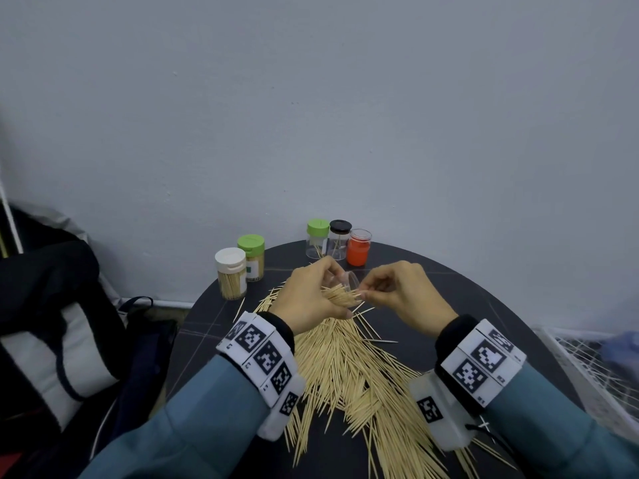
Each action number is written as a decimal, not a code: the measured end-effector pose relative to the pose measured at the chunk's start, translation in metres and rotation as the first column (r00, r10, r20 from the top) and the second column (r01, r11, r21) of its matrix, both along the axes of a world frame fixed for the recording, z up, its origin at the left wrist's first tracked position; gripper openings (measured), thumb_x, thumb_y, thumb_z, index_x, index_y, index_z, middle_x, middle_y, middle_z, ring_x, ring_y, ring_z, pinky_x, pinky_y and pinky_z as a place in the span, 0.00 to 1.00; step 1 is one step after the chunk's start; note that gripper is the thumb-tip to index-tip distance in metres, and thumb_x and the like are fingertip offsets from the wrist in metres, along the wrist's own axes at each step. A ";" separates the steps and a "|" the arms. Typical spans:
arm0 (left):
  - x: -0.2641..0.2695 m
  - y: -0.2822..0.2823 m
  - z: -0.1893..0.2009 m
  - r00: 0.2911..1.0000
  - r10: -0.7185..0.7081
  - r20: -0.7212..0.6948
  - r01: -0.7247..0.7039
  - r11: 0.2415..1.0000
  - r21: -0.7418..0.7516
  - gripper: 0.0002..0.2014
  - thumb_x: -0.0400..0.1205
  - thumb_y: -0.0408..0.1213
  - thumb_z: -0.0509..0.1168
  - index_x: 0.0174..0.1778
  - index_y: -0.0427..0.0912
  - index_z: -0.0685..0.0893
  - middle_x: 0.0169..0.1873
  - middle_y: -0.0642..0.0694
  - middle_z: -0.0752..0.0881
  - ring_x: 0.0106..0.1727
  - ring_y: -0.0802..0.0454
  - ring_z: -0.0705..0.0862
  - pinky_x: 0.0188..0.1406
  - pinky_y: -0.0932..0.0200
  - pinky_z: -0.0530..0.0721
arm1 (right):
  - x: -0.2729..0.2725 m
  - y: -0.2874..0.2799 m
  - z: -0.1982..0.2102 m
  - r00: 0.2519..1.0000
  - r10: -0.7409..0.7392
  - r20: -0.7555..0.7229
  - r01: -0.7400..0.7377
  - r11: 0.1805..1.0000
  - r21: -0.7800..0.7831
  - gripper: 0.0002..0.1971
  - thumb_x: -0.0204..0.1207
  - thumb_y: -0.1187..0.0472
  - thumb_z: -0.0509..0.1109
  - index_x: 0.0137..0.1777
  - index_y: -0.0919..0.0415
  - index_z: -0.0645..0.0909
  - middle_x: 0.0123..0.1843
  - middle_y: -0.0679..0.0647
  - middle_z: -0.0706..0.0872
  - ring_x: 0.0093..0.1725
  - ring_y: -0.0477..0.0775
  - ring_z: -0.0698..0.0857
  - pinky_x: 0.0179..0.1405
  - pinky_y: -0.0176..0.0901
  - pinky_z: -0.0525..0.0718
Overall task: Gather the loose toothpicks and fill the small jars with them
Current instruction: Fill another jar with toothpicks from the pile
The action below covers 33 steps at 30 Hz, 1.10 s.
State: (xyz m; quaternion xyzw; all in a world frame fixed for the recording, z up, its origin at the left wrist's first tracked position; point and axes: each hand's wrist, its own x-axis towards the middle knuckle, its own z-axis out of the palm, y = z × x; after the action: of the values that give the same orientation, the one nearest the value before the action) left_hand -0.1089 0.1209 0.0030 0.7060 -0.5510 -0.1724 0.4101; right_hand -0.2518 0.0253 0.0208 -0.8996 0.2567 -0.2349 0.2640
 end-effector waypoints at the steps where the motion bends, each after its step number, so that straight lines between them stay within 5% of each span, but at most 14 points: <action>1: 0.000 0.000 0.000 1.000 -0.006 -0.003 0.006 1.000 0.005 0.22 0.63 0.36 0.82 0.43 0.53 0.76 0.44 0.57 0.80 0.52 0.57 0.79 0.48 0.60 0.76 | 0.000 0.000 0.000 1.000 -0.005 0.010 0.005 1.000 0.018 0.04 0.72 0.62 0.75 0.43 0.63 0.89 0.33 0.53 0.87 0.26 0.34 0.81 0.32 0.23 0.79; 9: 0.001 -0.003 0.000 0.999 -0.035 -0.022 0.036 0.999 0.016 0.21 0.64 0.37 0.82 0.43 0.53 0.76 0.46 0.54 0.82 0.50 0.54 0.81 0.39 0.66 0.76 | -0.011 0.004 0.001 0.997 -0.050 0.060 0.046 0.996 0.074 0.04 0.75 0.63 0.72 0.49 0.61 0.86 0.36 0.51 0.88 0.32 0.41 0.86 0.37 0.28 0.85; 15: -0.003 -0.012 -0.001 0.997 -0.072 -0.021 0.073 0.997 0.041 0.20 0.65 0.39 0.81 0.45 0.52 0.77 0.48 0.50 0.83 0.54 0.51 0.81 0.50 0.57 0.77 | -0.044 0.000 -0.003 0.975 -0.174 -0.141 0.178 0.984 0.019 0.05 0.76 0.63 0.71 0.51 0.59 0.83 0.41 0.50 0.86 0.40 0.45 0.84 0.37 0.23 0.78; 17: -0.004 -0.012 -0.001 0.996 -0.086 -0.030 0.087 0.995 0.043 0.20 0.65 0.39 0.81 0.47 0.50 0.78 0.49 0.50 0.83 0.54 0.51 0.80 0.48 0.59 0.77 | -0.059 0.000 -0.006 0.908 -0.201 -0.369 0.225 0.974 0.022 0.11 0.75 0.58 0.72 0.56 0.58 0.80 0.47 0.49 0.84 0.47 0.46 0.82 0.41 0.26 0.76; 20: -0.004 -0.011 0.000 0.995 -0.100 -0.022 0.101 0.994 0.050 0.21 0.66 0.38 0.80 0.49 0.49 0.78 0.48 0.53 0.81 0.52 0.54 0.79 0.39 0.67 0.74 | -0.084 0.004 -0.015 0.701 -0.180 -0.690 0.277 0.960 0.031 0.23 0.72 0.51 0.75 0.64 0.56 0.75 0.58 0.51 0.81 0.54 0.47 0.79 0.54 0.37 0.78; 26: -0.008 -0.011 0.000 0.991 -0.129 -0.019 0.130 0.990 0.050 0.20 0.67 0.38 0.80 0.49 0.48 0.78 0.46 0.57 0.79 0.53 0.54 0.78 0.48 0.61 0.73 | -0.124 0.016 -0.024 0.429 -0.195 -0.882 0.385 0.923 -0.017 0.39 0.61 0.42 0.80 0.68 0.57 0.70 0.66 0.52 0.78 0.61 0.52 0.79 0.60 0.46 0.81; 29: -0.012 -0.012 -0.001 0.990 -0.142 -0.009 0.142 0.988 0.060 0.20 0.67 0.38 0.80 0.47 0.49 0.77 0.48 0.54 0.80 0.55 0.53 0.79 0.51 0.59 0.74 | -0.128 0.028 -0.028 0.396 -0.205 -0.895 0.424 0.905 -0.020 0.47 0.56 0.36 0.80 0.69 0.61 0.67 0.67 0.53 0.77 0.62 0.53 0.80 0.53 0.45 0.83; 33: -0.015 -0.011 -0.002 0.989 -0.149 0.022 0.147 0.986 0.077 0.20 0.67 0.39 0.80 0.45 0.50 0.76 0.46 0.54 0.80 0.52 0.53 0.80 0.49 0.59 0.75 | -0.122 0.036 -0.037 0.483 -0.214 -0.849 0.432 0.902 0.019 0.41 0.61 0.44 0.81 0.69 0.62 0.66 0.66 0.55 0.76 0.56 0.54 0.81 0.53 0.45 0.83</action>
State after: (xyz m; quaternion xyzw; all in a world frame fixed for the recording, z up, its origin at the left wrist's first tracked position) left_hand -0.1236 0.1096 0.0015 0.6805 -0.6007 -0.2132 0.3613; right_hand -0.3734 0.0616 -0.0166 -0.7994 0.5411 0.2035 0.1638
